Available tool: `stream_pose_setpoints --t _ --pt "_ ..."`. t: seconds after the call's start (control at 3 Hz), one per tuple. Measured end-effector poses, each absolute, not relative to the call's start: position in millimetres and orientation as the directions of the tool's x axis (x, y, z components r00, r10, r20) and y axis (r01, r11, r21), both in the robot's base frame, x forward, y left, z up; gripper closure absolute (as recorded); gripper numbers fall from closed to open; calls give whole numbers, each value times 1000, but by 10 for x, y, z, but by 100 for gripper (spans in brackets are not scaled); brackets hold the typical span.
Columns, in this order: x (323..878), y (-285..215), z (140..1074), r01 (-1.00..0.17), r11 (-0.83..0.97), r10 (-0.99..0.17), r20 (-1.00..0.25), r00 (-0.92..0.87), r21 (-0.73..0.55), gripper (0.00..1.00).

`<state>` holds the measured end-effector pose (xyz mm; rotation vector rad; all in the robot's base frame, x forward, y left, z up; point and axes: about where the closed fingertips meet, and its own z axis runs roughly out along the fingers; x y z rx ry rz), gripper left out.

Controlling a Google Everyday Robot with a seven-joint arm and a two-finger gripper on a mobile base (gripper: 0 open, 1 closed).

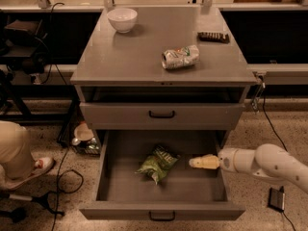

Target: Place green jalapeno chip bag into middle drawer

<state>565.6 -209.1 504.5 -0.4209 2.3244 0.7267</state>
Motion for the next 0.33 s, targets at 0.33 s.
stream_pose_setpoints --t 0.33 --pt "5696 -2643 5318 -412 839 -64 -687 -724 356 0"
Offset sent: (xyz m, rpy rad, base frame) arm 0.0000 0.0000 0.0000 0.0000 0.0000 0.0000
